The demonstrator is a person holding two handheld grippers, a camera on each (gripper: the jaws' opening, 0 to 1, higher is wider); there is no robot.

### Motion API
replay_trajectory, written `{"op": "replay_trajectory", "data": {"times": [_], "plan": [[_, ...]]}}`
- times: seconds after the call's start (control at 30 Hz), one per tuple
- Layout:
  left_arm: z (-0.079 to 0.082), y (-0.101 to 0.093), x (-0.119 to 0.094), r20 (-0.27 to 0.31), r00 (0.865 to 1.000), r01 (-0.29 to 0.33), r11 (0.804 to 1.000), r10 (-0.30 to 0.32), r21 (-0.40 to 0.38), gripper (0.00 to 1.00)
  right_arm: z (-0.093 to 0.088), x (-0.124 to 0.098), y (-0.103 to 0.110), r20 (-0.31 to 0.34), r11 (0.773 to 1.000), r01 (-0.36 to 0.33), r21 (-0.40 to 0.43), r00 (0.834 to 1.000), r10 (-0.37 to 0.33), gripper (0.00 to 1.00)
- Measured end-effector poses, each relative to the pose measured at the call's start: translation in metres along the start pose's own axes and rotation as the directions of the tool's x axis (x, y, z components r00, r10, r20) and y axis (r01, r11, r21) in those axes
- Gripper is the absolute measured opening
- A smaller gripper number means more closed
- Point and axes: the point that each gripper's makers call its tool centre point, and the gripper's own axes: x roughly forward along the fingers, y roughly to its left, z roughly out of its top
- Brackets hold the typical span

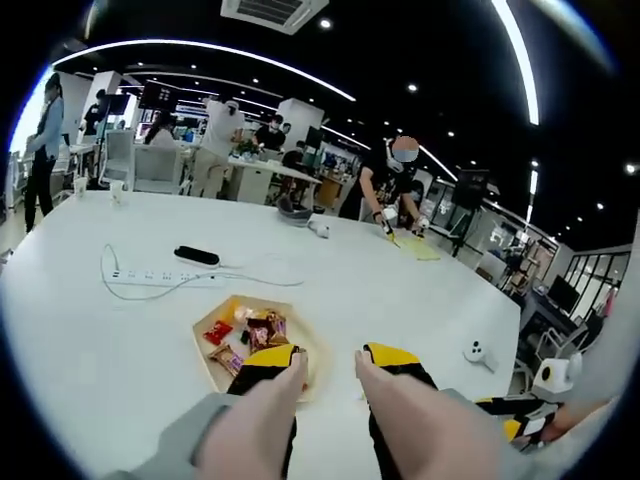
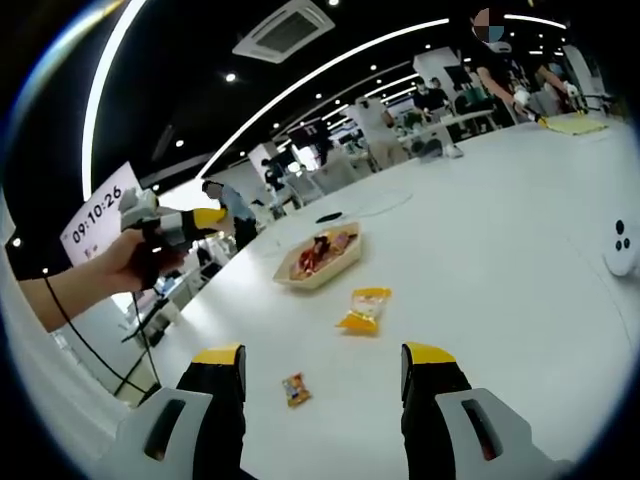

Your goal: Place the target food into the container with the food tongs after gripping and lifting it, then release it inside without dropping or visibly crushing the food.

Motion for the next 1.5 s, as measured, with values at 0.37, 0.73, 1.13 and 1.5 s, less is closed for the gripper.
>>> {"op": "replay_trajectory", "data": {"times": [0.37, 0.73, 1.13, 1.5], "plan": [[-0.016, -0.02, 0.002, -0.032, 0.999, 0.033, 0.998, -0.031, 0.062, 0.24, 0.001, -0.006, -0.004, 0.024, 1.0, 0.015, 0.017, 1.0, -0.016, 0.64], [-0.027, -0.038, -0.006, -0.04, 0.995, 0.092, 0.993, -0.089, 0.075, 0.24, 0.0, 0.002, 0.009, 0.013, 1.0, -0.018, 0.006, 1.0, 0.018, 0.63], [-0.046, -0.053, -0.004, -0.058, 0.991, 0.122, 0.992, -0.12, 0.039, 0.25, -0.009, 0.012, 0.038, -0.038, 0.994, -0.104, -0.035, 0.994, 0.102, 0.63], [-0.058, -0.063, 0.002, -0.089, 0.987, 0.142, 0.989, -0.137, 0.052, 0.25, -0.01, 0.007, 0.021, -0.02, 0.997, -0.073, 0.014, 0.997, 0.073, 0.63]]}}
